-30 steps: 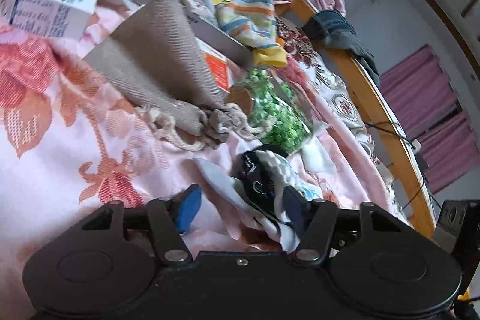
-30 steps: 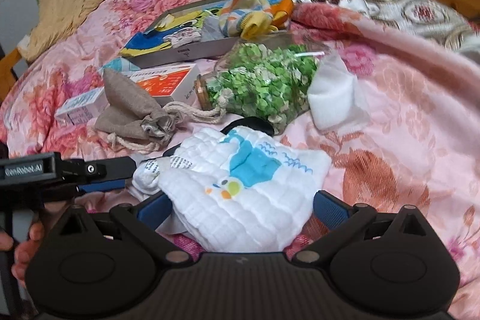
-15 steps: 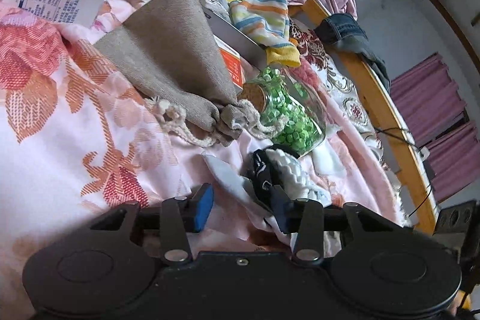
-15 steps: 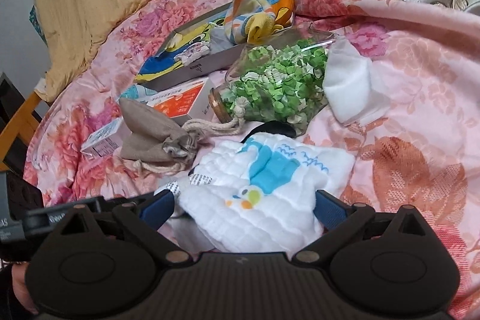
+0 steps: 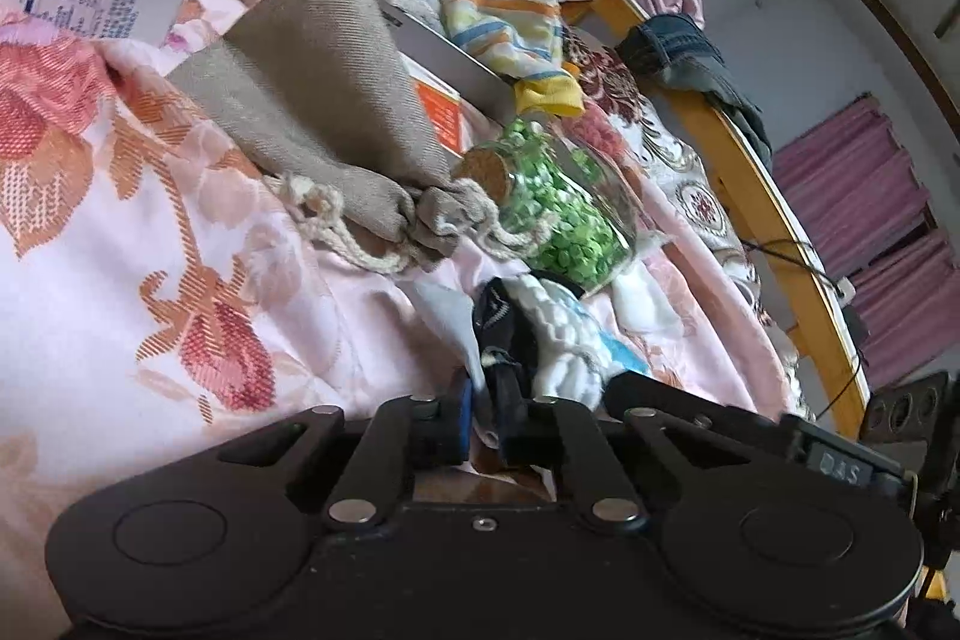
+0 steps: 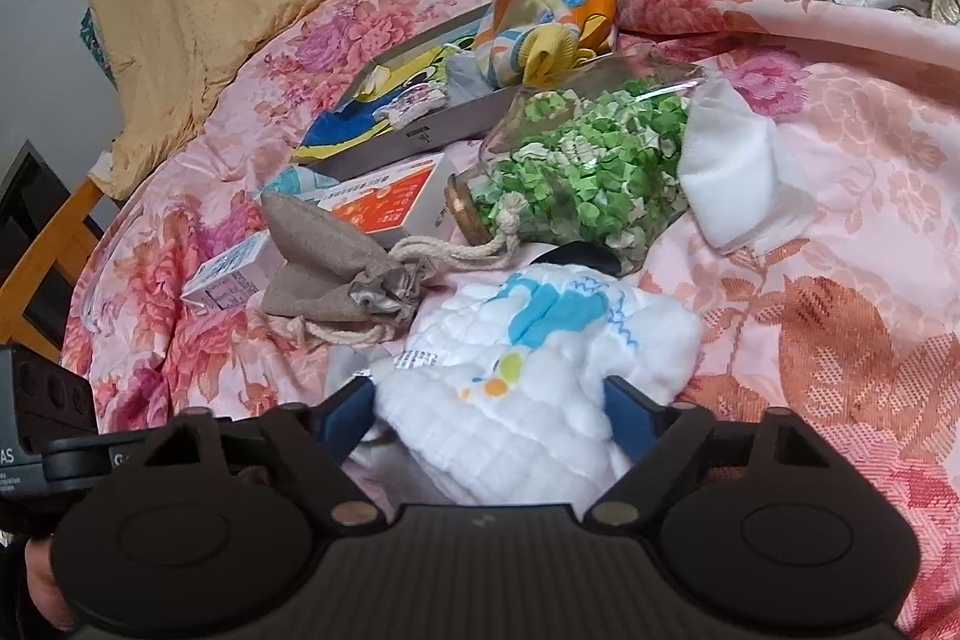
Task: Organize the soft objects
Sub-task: 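Lower right tool onto white baby towel while left tool approaches dark cloth, then close right tool on white towel while left tool pinches grey cloth edge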
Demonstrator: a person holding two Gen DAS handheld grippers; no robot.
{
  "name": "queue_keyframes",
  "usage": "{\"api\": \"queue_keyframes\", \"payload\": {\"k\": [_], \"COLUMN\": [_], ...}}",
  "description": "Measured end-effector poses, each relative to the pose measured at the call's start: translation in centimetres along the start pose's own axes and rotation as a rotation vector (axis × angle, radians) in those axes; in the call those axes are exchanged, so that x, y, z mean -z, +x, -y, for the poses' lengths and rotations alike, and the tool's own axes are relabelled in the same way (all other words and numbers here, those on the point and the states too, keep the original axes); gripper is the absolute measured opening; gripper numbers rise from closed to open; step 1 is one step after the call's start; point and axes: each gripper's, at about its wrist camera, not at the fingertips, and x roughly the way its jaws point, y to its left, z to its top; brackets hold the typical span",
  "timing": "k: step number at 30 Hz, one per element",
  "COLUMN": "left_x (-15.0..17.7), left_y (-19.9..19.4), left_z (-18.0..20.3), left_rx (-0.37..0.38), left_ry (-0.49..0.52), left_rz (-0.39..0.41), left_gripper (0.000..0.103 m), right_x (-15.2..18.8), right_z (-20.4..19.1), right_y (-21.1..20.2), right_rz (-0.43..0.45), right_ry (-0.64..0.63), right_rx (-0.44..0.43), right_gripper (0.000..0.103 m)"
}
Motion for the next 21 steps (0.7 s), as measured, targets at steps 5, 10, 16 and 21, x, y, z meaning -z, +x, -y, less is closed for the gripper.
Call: {"api": "queue_keyframes", "payload": {"k": [5, 10, 16, 21], "left_x": [0.4, 0.6, 1.2, 2.2], "left_y": [-0.2, -0.7, -1.8, -3.5], "left_z": [1.1, 2.4, 3.9, 4.9], "left_rx": [-0.012, -0.046, -0.113, -0.146], "left_ry": [0.049, 0.114, 0.166, 0.177], "left_rz": [0.008, 0.016, 0.036, 0.093], "left_gripper": [0.004, 0.0, 0.0, 0.0], "right_x": [0.2, 0.3, 0.6, 0.9], "right_z": [-0.8, -1.6, -2.6, -3.3], "right_y": [0.0, -0.1, -0.6, -1.6], "right_rz": [0.002, 0.001, 0.024, 0.074], "right_ry": [-0.052, -0.098, -0.165, -0.222], "right_rx": [-0.016, -0.03, -0.053, -0.082], "right_gripper": [0.058, 0.031, 0.021, 0.02]}}
